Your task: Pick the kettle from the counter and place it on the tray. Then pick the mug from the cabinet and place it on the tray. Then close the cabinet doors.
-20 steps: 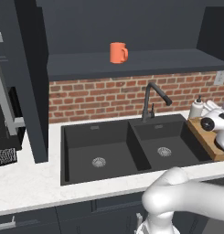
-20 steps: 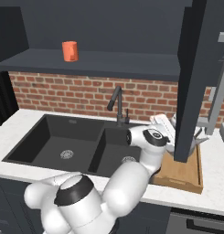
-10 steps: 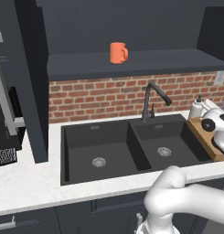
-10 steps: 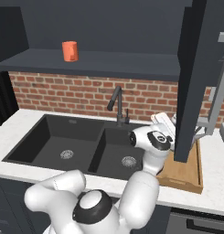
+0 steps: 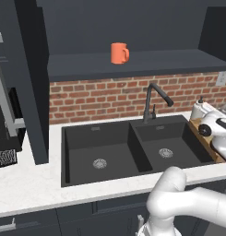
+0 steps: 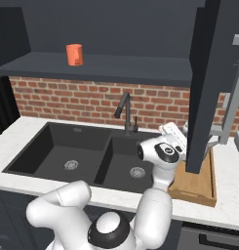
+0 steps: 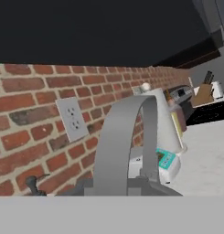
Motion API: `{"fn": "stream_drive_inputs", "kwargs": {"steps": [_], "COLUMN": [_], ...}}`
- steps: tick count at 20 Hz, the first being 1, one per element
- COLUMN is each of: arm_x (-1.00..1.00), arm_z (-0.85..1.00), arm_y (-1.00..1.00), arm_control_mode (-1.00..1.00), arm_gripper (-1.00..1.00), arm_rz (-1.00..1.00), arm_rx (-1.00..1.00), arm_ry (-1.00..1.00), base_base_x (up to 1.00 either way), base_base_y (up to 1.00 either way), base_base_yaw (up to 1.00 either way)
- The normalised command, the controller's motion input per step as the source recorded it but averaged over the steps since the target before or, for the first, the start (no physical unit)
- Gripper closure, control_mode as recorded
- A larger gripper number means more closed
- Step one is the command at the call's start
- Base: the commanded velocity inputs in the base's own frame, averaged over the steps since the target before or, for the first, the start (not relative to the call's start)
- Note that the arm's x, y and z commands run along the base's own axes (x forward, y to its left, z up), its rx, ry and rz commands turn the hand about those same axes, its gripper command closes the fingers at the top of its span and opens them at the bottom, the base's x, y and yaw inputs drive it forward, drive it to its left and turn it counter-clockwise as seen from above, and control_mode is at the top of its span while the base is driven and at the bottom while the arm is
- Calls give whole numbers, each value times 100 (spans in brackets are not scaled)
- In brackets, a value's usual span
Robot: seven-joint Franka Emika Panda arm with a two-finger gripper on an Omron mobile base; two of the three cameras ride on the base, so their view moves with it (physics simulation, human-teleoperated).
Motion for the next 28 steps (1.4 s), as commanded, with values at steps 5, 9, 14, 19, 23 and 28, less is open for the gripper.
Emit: {"fn": "stream_drive_inputs", "kwargs": {"steps": [5, 9, 14, 19, 23, 28], "arm_x": [22, 14, 13, 22, 26, 17], "arm_z": [-12, -7, -6, -10, -22, -24], "arm_y": [0, 0, 0, 0, 0, 0], "arm_control_mode": [-100, -100, -100, -100, -100, -100], "arm_gripper": [100, 100, 100, 100, 100, 100], "arm_rz": [0, 0, 0, 3, 3, 3], "arm_rx": [-5, 0, 0, 0, 0, 0], "arm_ry": [8, 16, 13, 0, 0, 0], "base_base_x": [0, 0, 0, 0, 0, 0], "base_base_y": [0, 0, 0, 0, 0, 0], "base_base_yaw": [0, 0, 0, 0, 0, 0]}}
